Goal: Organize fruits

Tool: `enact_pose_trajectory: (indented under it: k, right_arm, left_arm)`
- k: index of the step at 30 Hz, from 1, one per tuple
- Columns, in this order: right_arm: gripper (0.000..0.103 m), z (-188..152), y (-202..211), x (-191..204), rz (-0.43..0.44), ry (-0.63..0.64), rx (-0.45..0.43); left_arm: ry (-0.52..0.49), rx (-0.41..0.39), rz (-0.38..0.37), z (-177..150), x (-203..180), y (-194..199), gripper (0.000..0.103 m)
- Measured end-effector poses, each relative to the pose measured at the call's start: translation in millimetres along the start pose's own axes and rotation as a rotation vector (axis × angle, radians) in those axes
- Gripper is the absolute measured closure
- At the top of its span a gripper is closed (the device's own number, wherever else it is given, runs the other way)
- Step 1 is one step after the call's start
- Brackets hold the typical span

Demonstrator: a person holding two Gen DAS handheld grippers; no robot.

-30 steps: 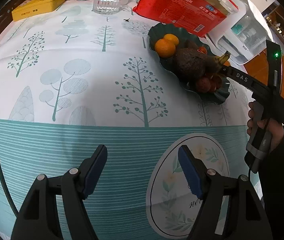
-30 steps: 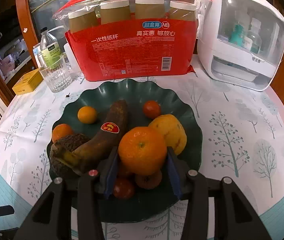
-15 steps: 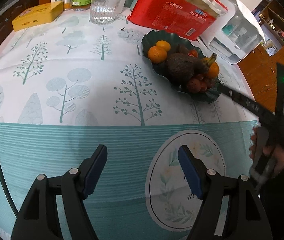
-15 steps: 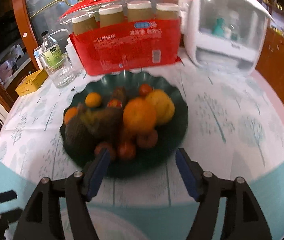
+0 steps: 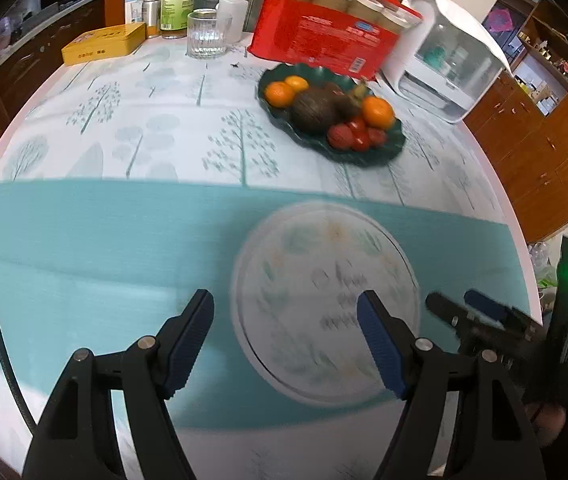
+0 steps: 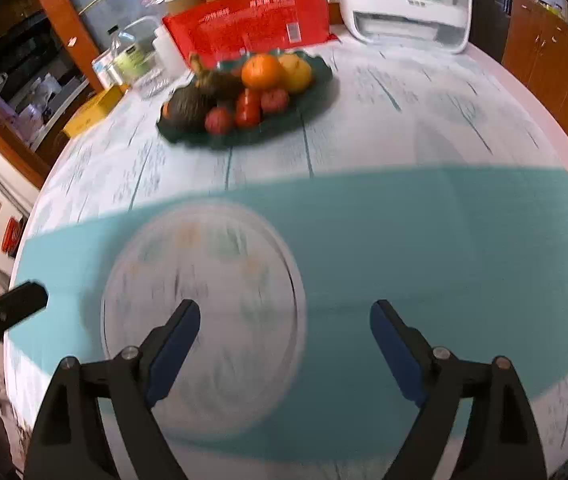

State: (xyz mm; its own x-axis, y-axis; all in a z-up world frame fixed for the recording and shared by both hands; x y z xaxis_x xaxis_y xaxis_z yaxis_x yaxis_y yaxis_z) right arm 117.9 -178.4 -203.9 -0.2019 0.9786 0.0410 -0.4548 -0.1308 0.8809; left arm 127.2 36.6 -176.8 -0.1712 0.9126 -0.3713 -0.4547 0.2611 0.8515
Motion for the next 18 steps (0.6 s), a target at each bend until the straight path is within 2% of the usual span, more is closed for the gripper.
enact_pose_trajectory:
  k: [3,8,14,18]
  right_arm:
    - [0.014,-30.7,21.0,-1.7,0.032,0.01,0.012]
    - [0.012,-70.4,57.9,-2.2,0.054,0.074,0.041]
    - [0.012,-88.4,100.1,-2.2,0.064,0.102,0.089]
    - [0.012,-83.3,129.8,2.4,0.083,0.119,0.062]
  left_arm:
    - [0.003,-0.017,0.008,-33.1,-14.0,13.9,0.02]
    - [-0.023,-0.033,0.03,-76.9,-36.2,41.4,0.018]
    - [-0.074,-0.074,0.067,-93.7,-56.8,86.6,0.009]
    - [-0.087,-0.118,0.063,-92.3,-71.2,119.7,0.003]
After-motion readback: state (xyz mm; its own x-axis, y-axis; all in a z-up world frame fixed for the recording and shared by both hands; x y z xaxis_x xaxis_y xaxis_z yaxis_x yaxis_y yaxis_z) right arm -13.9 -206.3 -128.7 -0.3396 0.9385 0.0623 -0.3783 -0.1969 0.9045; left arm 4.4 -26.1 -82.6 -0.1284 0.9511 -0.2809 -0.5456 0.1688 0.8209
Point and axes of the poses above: each gripper's, at about its wrist camera, not at the fingertips, and y roughly against the way its jaws point, x to its left, z to its top, the point moved 3 cm from there along -y, roughly the way its jaws point, and after that the axes turned 15 degrees about y, right-handed, at the moved point
